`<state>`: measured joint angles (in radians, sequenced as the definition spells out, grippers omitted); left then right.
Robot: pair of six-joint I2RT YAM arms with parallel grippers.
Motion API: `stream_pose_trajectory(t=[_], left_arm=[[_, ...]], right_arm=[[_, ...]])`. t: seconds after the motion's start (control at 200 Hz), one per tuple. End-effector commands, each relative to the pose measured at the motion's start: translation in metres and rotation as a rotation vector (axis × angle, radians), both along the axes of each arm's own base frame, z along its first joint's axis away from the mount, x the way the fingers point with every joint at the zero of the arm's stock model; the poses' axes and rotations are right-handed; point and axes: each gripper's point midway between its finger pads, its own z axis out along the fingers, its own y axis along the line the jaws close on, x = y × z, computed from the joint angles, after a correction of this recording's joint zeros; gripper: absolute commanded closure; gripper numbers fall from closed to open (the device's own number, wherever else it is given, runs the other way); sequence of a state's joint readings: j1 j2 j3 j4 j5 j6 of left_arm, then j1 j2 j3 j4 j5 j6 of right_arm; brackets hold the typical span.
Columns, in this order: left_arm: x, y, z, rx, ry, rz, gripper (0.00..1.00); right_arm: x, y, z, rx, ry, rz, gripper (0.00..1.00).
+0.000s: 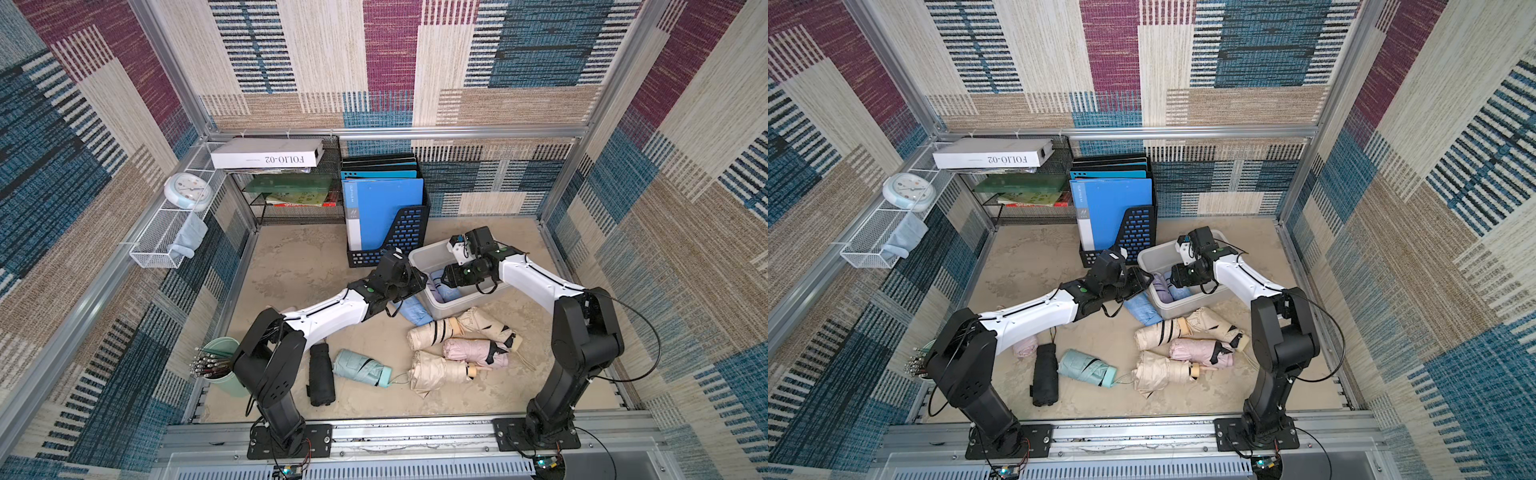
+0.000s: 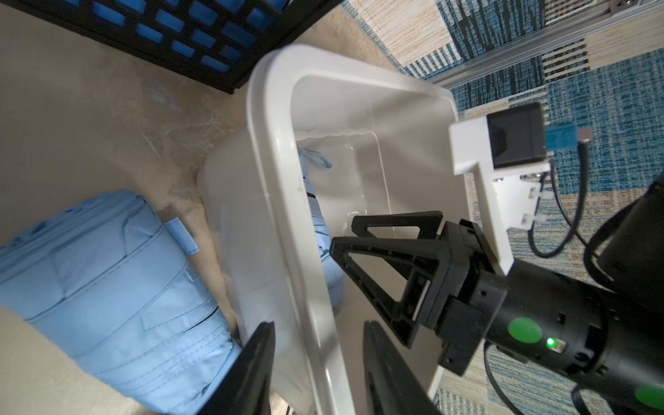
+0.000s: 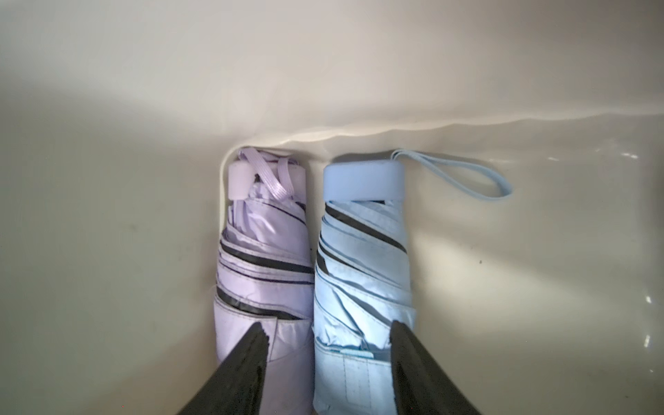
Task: Put the umbrella into the storage box
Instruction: Place the umbrella in the storage box, then pick up the umbrella from the center of the board.
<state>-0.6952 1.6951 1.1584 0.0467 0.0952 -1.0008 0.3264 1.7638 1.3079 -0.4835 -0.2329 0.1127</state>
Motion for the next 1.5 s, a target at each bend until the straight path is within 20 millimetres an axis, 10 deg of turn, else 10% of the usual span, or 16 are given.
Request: stream_pose_trajectory(t=[0.0,0.471,0.741,1.187,1.493], left_arm=[[0.002,0.016,0.008,0.029,-0.046,0.052,0.51],[-0.071,0.126,-0.005,0.213,0.087,0.301,0.40],[-0.109,0.170,-0.013,0.256,0.092,0.348,0.34],[-0.147,0.201,-0.011,0.243,0.046,0.317,0.24],[-0.172,0.198,-0.035,0.212,0.221,0.301,0.22]], right_arm=[[0.010,-0.002,0.014,0.023,-0.066,-0.048,0.44],[-0.004,0.026,0.096,0.232,-0.198,-0.018,0.38],[-0.056,0.074,0.126,0.275,-0.260,0.145,0.34],[-0.192,0.140,0.106,0.220,-0.248,0.446,0.26],[-0.228,0.146,0.082,0.168,-0.167,0.480,0.24]])
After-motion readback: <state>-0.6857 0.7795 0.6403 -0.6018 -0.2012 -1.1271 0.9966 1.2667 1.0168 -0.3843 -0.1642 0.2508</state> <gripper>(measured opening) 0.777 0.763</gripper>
